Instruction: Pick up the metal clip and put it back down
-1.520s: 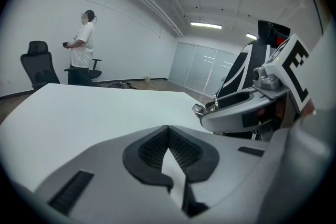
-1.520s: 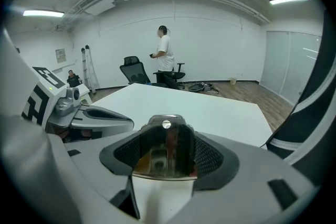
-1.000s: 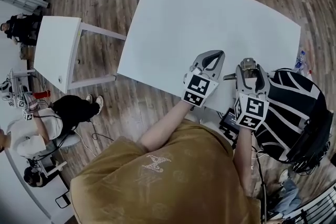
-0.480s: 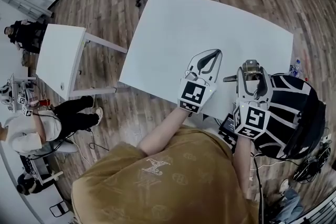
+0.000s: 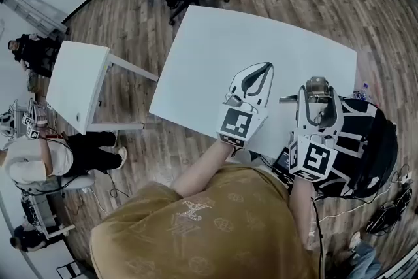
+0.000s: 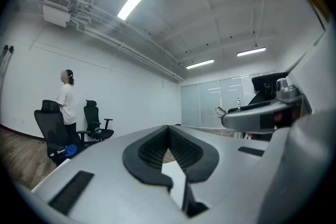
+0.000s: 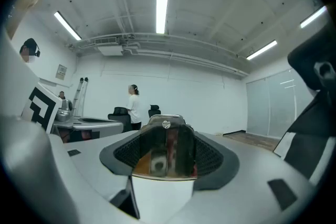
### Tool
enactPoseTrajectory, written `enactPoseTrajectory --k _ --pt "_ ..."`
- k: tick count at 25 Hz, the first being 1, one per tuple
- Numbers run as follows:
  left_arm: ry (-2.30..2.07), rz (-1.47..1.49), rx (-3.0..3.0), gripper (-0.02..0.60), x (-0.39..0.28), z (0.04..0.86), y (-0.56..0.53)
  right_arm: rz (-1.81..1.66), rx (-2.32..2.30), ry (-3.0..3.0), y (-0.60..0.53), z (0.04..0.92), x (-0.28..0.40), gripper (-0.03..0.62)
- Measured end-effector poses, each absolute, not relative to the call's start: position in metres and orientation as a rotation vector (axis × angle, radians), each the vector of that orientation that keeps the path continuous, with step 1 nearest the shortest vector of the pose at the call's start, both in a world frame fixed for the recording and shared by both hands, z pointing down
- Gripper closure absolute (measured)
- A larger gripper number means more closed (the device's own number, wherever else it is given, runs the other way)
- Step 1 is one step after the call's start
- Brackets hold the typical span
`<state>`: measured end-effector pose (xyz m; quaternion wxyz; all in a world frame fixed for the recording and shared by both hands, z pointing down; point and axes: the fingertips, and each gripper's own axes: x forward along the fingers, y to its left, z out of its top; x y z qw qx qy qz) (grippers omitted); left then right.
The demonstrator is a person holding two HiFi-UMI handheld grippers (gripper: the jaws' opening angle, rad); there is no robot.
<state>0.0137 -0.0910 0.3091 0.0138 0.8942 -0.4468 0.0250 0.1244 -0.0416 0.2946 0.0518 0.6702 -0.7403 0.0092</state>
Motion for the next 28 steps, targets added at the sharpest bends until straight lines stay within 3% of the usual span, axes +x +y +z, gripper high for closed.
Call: enactPoseTrajectory --k 28 --pt "-1.407 0.024 2.835 0.575 0.018 0.282 -0.094 -0.029 2.143 -2.230 -0.044 0.269 0.139 0.304"
